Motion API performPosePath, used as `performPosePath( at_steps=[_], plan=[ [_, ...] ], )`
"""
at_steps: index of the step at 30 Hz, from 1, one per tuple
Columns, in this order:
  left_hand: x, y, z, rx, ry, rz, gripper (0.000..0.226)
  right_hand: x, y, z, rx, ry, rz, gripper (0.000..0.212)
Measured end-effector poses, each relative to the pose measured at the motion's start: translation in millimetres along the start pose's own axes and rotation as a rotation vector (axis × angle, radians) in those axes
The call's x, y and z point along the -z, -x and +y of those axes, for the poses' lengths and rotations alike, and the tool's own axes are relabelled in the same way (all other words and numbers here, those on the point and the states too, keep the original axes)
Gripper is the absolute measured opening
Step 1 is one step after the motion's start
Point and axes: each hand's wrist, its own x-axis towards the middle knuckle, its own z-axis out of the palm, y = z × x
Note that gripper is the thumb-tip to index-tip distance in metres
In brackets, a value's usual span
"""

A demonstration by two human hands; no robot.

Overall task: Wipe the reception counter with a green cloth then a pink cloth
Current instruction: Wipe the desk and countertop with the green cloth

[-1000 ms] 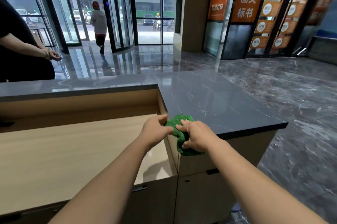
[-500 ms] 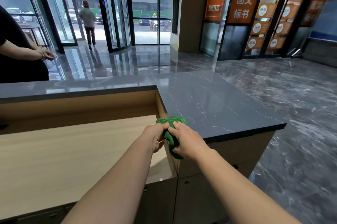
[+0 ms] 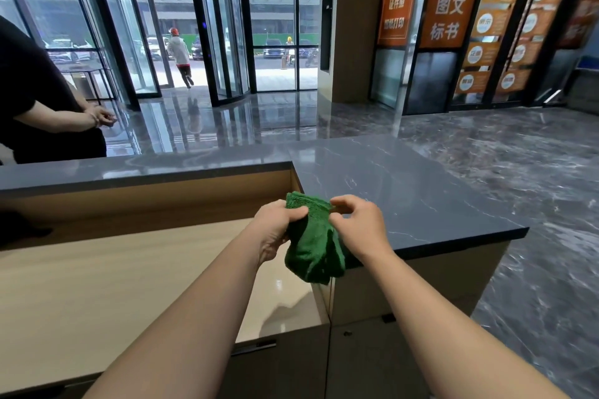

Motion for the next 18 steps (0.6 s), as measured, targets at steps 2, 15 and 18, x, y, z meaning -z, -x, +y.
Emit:
performPosePath(
  at_steps=[2,15,18],
  plan=[
    [0,0,7,-0.054,-0.056,-0.078,0.02,5,-5,-1,-0.065,-0.042,0.002,0.053],
    [-71,4,6,-0.616,-0.571,-0.033,0.021,84,-1,29,-0.039,-0.19,-0.033,0.008],
    [-107,3,-3,-0.625,-0.562,-0.118,0.024,119,11,43,-0.123,0.139,0.071,0.022]
  ],
)
